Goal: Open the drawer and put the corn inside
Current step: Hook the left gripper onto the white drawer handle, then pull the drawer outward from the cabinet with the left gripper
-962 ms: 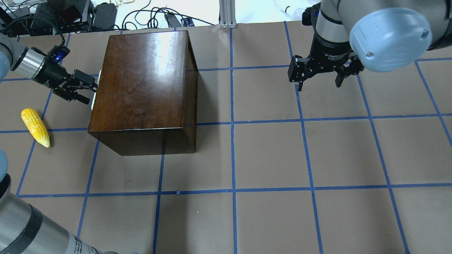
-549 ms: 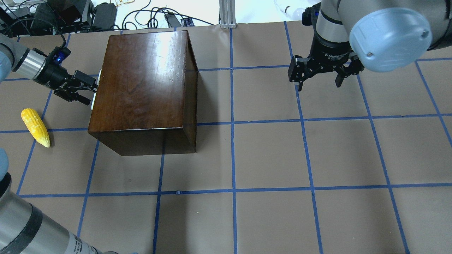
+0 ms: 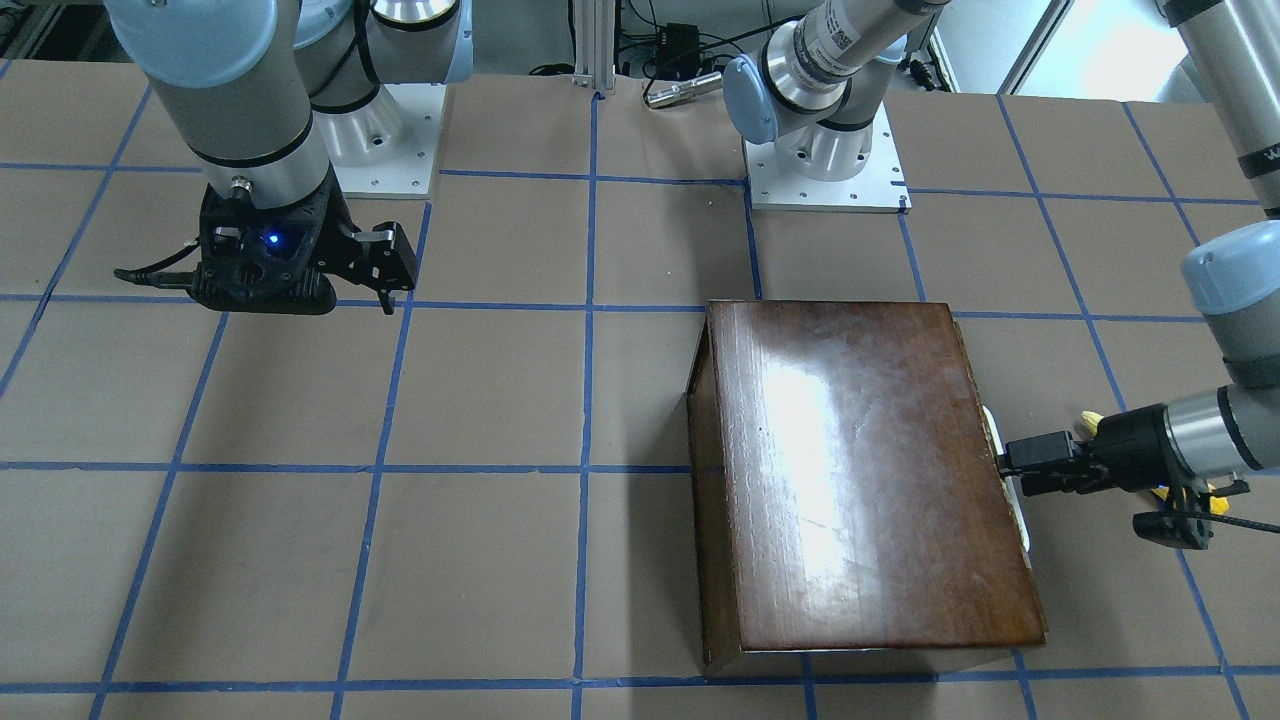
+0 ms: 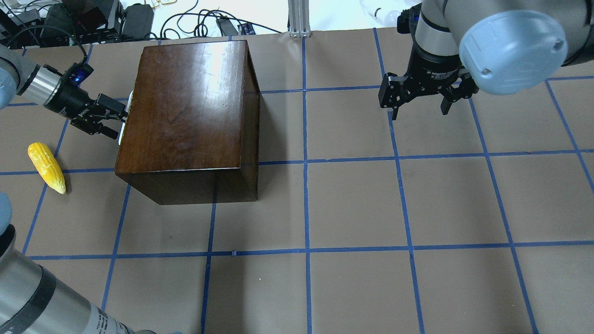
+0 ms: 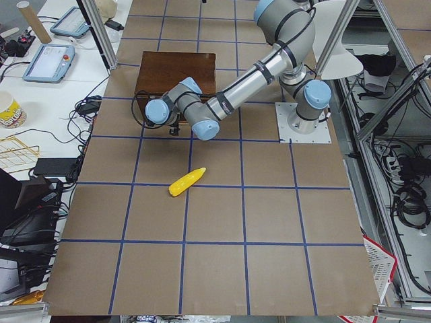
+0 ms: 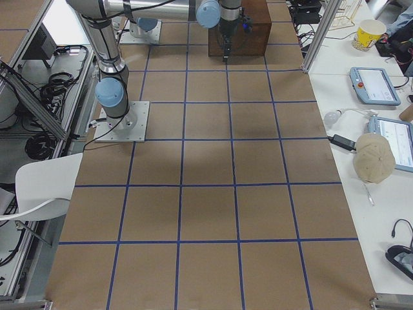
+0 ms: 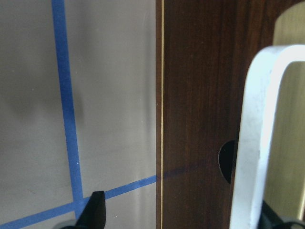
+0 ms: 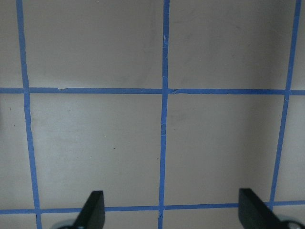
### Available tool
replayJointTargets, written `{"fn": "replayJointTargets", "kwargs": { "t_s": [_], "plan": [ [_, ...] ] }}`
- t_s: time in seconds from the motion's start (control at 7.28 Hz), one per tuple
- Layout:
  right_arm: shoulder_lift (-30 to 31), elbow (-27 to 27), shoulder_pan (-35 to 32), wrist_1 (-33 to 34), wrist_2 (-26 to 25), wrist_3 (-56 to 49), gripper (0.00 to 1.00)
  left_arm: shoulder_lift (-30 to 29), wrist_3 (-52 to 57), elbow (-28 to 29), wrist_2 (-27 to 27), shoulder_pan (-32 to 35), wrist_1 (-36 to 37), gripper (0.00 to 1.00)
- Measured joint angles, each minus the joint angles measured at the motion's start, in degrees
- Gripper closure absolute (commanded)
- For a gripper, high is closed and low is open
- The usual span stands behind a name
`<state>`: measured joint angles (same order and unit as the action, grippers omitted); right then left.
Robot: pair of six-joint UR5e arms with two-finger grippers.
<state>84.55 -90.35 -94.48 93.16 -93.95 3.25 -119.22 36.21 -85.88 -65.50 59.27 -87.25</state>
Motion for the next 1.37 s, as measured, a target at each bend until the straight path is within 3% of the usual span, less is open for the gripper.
{"fn": "replayJointTargets", "kwargs": {
  "t_s": [1.37],
  "plan": [
    [0.0,0.0,0.0,0.0,0.0,0.0,0.00,0.0,0.2,0.6,-0.1,-3.4,0.1,0.00]
  ]
}}
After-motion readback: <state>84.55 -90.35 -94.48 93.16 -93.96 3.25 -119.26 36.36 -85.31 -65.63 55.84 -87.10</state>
